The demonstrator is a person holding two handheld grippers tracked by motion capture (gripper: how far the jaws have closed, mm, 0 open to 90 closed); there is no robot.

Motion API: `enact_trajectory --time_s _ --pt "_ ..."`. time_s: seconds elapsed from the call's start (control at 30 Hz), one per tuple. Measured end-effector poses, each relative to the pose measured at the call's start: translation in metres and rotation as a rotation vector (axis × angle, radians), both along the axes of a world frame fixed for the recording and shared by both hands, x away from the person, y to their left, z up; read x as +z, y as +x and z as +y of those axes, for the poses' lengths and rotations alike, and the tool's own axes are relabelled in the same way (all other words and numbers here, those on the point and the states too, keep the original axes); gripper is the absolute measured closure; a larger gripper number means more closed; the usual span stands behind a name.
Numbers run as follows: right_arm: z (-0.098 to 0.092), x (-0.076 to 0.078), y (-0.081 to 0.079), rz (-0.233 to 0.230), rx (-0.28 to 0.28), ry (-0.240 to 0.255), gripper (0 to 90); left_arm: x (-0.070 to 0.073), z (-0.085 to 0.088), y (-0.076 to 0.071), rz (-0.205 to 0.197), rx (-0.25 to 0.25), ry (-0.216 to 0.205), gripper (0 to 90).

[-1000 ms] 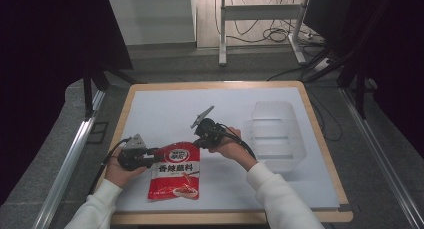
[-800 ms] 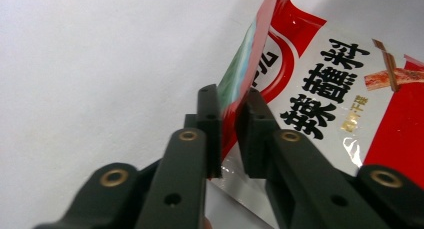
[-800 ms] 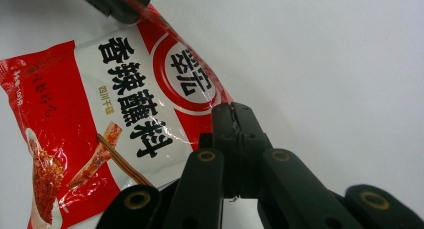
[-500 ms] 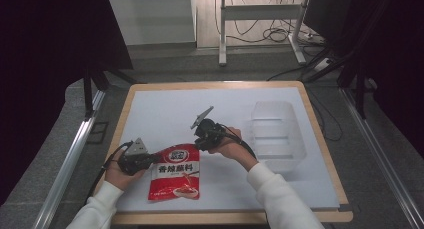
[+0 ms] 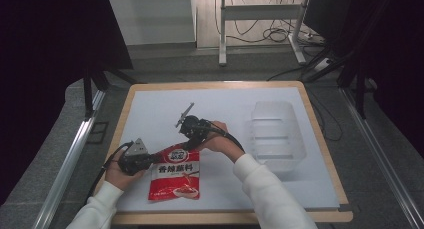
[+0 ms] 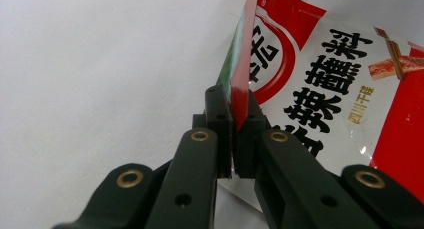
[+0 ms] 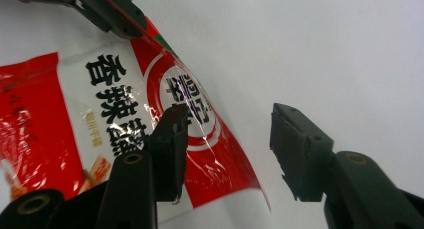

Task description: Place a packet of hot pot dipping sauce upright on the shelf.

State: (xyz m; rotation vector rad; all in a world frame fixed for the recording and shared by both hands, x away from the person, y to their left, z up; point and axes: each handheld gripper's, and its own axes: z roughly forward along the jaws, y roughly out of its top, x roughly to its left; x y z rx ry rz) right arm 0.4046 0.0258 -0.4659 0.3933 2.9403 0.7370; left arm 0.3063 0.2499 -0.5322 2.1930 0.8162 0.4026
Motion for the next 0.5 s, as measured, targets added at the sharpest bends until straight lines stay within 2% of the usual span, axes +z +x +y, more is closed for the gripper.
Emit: enact_trajectory --time_s 0.03,0.07,0.1,0.13,0.17,0.2,0.23,0.27,0.4,0.5 --pt "0.000 0.000 0.000 0.000 0.000 0.000 52.0 0.000 0.000 0.000 0.002 0.000 -0.001 88.2" --pt "0.006 -0.005 0.001 0.004 0.013 -0.032 58.6 0.000 0.001 0.000 0.004 0.002 -0.003 88.0" --pt "0.006 -0.005 0.001 0.004 0.013 -0.032 58.6 0.000 0.001 0.000 0.004 0.002 -0.003 88.0" --pt "0.011 -0.011 0.003 0.011 0.021 -0.056 63.4 0.000 0.001 0.000 0.004 0.001 -0.002 87.8" --pt "0.011 -0.011 0.003 0.011 0.021 -0.056 63.4 0.000 0.001 0.000 0.003 0.002 -0.002 87.8" --pt "0.014 -0.016 0.005 0.028 0.034 -0.068 69.2 0.000 0.001 0.000 0.005 0.007 -0.011 87.6" --pt "0.014 -0.016 0.005 0.028 0.034 -0.068 69.2 0.000 0.001 0.000 0.005 0.007 -0.011 87.6" --pt "0.016 -0.019 0.006 0.037 0.043 -0.081 76.2 0.000 0.001 0.000 0.006 0.006 -0.010 87.5" --pt "0.016 -0.020 0.005 0.047 0.059 -0.087 82.2 0.000 0.001 0.000 0.007 0.007 -0.008 87.3" --pt "0.015 -0.019 0.003 0.035 0.078 -0.081 87.0 0.001 0.002 0.001 0.005 0.014 -0.012 86.4"
